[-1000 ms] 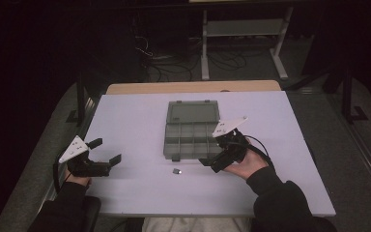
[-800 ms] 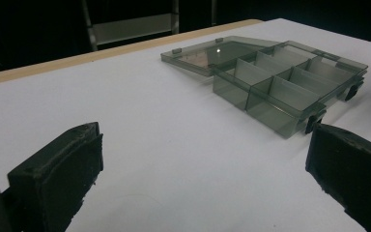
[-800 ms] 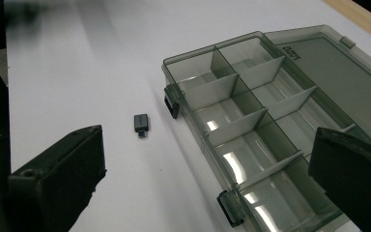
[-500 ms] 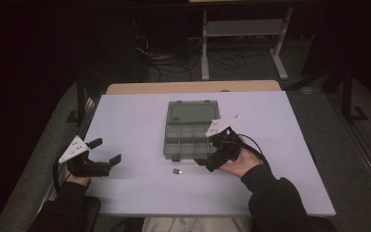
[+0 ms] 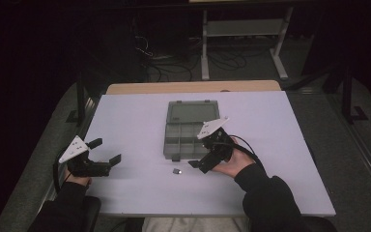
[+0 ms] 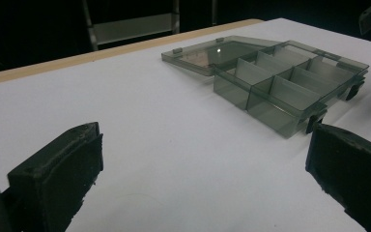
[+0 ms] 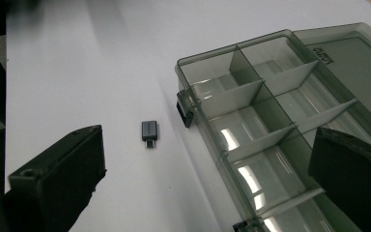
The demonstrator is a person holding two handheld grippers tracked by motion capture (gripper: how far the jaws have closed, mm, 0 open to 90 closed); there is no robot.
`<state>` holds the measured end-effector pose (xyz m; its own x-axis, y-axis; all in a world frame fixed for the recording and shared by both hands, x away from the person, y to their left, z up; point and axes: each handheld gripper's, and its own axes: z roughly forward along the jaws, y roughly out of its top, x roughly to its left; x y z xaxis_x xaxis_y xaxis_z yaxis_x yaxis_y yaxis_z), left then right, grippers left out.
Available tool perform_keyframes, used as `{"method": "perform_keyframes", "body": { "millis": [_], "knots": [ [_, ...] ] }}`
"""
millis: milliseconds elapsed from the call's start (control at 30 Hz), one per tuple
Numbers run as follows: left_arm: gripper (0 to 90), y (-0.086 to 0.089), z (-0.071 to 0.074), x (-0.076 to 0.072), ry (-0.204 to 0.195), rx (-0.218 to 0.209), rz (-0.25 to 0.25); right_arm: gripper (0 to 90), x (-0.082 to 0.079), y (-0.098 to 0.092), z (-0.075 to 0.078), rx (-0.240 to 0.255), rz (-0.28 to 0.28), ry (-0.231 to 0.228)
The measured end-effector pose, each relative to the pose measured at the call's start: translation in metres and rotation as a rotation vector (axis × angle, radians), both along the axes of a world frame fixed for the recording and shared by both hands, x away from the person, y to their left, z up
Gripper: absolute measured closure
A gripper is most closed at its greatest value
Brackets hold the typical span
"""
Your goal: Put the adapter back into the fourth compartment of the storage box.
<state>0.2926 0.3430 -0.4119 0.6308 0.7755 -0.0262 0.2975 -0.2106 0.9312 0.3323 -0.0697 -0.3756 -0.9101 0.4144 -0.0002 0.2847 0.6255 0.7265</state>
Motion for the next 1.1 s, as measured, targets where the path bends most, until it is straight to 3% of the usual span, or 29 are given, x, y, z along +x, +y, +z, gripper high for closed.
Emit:
{"method": "perform_keyframes", "body": {
  "millis": [1100],
  "knots": [
    [0.0,0.000,0.000,0.000,-0.001,-0.001,-0.002,0.0,-0.005,0.036,-0.024,-0.067,0.099,0.062]
  ]
}}
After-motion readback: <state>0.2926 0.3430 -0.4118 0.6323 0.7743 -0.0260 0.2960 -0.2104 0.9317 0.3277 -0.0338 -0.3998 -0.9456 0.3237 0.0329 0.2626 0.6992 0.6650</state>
